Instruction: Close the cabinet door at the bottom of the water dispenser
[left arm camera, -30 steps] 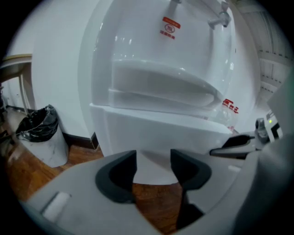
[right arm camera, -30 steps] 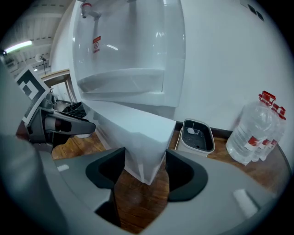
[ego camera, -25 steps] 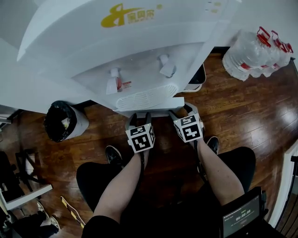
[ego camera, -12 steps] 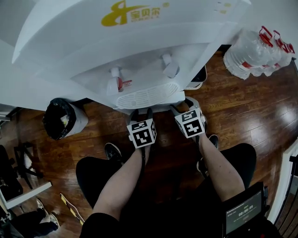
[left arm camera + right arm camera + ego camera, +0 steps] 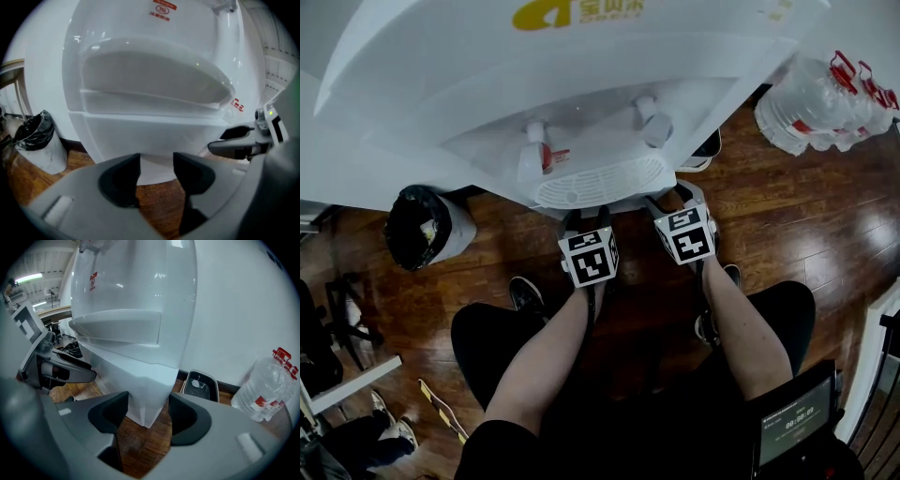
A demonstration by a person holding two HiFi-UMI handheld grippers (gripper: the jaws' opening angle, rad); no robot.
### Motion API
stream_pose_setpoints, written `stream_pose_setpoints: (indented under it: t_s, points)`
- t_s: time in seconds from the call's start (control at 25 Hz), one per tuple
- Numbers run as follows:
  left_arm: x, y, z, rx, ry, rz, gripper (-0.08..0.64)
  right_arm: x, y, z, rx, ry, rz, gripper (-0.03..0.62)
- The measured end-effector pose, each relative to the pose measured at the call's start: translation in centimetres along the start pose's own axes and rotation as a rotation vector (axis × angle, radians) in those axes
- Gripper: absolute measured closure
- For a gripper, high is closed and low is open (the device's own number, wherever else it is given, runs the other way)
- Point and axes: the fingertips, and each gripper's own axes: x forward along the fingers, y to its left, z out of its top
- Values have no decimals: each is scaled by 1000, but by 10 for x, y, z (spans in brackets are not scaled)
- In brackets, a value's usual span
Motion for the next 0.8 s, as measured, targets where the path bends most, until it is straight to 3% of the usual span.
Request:
stream_pose_setpoints:
  t_s: [0.8]
  points:
    - [5,-1,5,10,9,6,327,7,-6,20,17,-28,-36,322]
